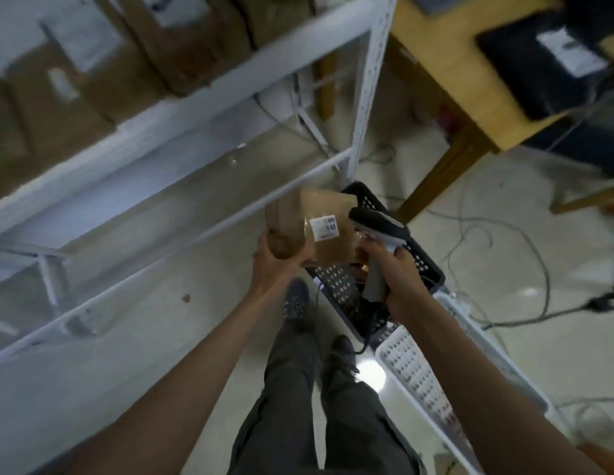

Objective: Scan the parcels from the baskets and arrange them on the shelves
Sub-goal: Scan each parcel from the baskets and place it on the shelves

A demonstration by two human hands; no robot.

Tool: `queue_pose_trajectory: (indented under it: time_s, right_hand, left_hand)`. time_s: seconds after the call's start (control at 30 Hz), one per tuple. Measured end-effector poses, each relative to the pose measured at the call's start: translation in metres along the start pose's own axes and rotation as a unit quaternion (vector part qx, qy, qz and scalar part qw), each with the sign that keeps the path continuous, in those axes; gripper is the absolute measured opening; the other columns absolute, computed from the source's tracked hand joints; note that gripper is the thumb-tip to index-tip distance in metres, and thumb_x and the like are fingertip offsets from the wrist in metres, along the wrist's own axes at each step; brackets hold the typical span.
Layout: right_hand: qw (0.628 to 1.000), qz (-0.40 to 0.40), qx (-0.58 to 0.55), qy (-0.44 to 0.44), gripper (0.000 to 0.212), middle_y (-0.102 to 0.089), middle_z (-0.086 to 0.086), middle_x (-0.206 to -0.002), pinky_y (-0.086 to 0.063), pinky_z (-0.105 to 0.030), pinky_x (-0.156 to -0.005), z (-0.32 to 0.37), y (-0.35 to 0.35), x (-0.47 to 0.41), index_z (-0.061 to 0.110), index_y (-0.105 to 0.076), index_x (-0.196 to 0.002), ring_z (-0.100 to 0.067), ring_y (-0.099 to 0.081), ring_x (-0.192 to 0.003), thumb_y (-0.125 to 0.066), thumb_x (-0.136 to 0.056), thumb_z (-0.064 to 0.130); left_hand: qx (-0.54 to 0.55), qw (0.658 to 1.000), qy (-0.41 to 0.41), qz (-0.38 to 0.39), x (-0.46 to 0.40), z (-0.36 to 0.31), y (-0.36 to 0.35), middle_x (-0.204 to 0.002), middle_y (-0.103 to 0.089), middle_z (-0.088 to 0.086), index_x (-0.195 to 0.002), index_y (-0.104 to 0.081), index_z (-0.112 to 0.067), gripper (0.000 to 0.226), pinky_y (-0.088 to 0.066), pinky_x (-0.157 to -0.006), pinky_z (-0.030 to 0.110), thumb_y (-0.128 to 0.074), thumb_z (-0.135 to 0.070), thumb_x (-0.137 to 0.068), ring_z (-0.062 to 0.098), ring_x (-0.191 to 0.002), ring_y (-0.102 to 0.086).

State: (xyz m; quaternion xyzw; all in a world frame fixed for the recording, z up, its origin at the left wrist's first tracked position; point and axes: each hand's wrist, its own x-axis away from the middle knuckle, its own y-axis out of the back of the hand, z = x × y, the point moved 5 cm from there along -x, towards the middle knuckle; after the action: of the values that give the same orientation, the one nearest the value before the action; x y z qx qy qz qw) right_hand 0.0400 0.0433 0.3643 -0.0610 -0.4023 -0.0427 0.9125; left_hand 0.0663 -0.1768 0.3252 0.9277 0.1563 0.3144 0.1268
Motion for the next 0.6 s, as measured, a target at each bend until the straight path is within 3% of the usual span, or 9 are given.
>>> queue_pose_trajectory:
  time_s: [0.1,0.17,0.27,0.33,0.47,0.53,0.6]
  right_hand:
    - [0.996,0.042,0.049,0.055,0.04,-0.066,-0.006,-0.123,-0.054,-0.054,-0.099,0.024,-0.024,0.04,0.026,-0.057,-0.127,-0.028,-0.065,-0.113,-0.074,-0.091,0.03]
    - [0.993,0.069,0.069,0.072,0.039,-0.066,-0.005,-0.125,-0.053,-0.054,-0.101,0.036,-0.04,0.065,0.027,-0.059,-0.125,-0.028,-0.064,-0.115,-0.076,-0.089,0.032]
    - [0.985,0.114,0.082,0.097,0.023,-0.072,-0.008,-0.117,-0.055,-0.052,-0.099,0.05,-0.068,0.101,0.024,-0.065,-0.112,-0.028,-0.068,-0.109,-0.073,-0.091,0.024]
    - [0.977,0.149,0.098,0.114,0.023,-0.073,-0.011,-0.113,-0.056,-0.046,-0.095,0.055,-0.089,0.123,0.015,-0.066,-0.116,-0.028,-0.069,-0.106,-0.069,-0.093,0.018]
    - [0.966,0.198,0.106,0.126,0.005,-0.066,-0.022,-0.102,-0.051,-0.046,-0.084,0.051,-0.134,0.166,0.011,-0.066,-0.099,-0.035,-0.064,-0.098,-0.067,-0.095,0.014]
    - [0.964,0.227,0.079,0.117,0.009,-0.071,-0.022,-0.109,-0.053,-0.048,-0.094,0.043,-0.153,0.188,0.014,-0.064,-0.104,-0.035,-0.067,-0.106,-0.067,-0.095,0.015]
    - [0.961,0.254,0.058,0.096,0.028,-0.072,-0.015,-0.118,-0.054,-0.05,-0.101,0.033,-0.17,0.209,0.017,-0.058,-0.119,-0.03,-0.069,-0.111,-0.07,-0.094,0.021]
  left_hand:
    - [0.056,0.998,0.0,-0.019,0.047,-0.006,0.034,-0.138,-0.051,-0.008,-0.154,-0.028,-0.029,0.111,-0.047,-0.091,0.023,-0.085,-0.063,-0.064,0.009,-0.115,-0.055]
    - [0.09,0.995,0.005,-0.029,0.075,-0.007,0.061,-0.149,-0.046,-0.002,-0.154,-0.026,-0.032,0.114,-0.045,-0.097,0.031,-0.085,-0.063,-0.063,0.014,-0.125,-0.051]
    - [0.131,0.989,0.002,-0.07,0.116,-0.011,0.107,-0.146,-0.048,-0.002,-0.152,-0.028,-0.037,0.123,-0.046,-0.09,0.027,-0.077,-0.075,-0.046,0.013,-0.121,-0.054]
    - [0.165,0.982,-0.009,-0.088,0.139,-0.012,0.137,-0.144,-0.05,0.001,-0.15,-0.029,-0.038,0.12,-0.046,-0.089,0.027,-0.077,-0.074,-0.046,0.011,-0.116,-0.057]
    - [0.205,0.972,-0.042,-0.105,0.185,-0.007,0.191,-0.139,-0.053,-0.002,-0.148,-0.031,-0.041,0.113,-0.046,-0.101,0.032,-0.08,-0.066,-0.049,0.009,-0.121,-0.056]
    - [0.199,0.973,-0.059,-0.102,0.209,0.001,0.211,-0.135,-0.053,-0.009,-0.15,-0.028,-0.042,0.111,-0.05,-0.097,0.029,-0.084,-0.056,-0.055,0.004,-0.119,-0.056]
    - [0.198,0.971,-0.078,-0.106,0.23,0.014,0.229,-0.13,-0.052,-0.012,-0.149,-0.028,-0.043,0.104,-0.055,-0.08,0.02,-0.09,-0.033,-0.066,0.0,-0.11,-0.058]
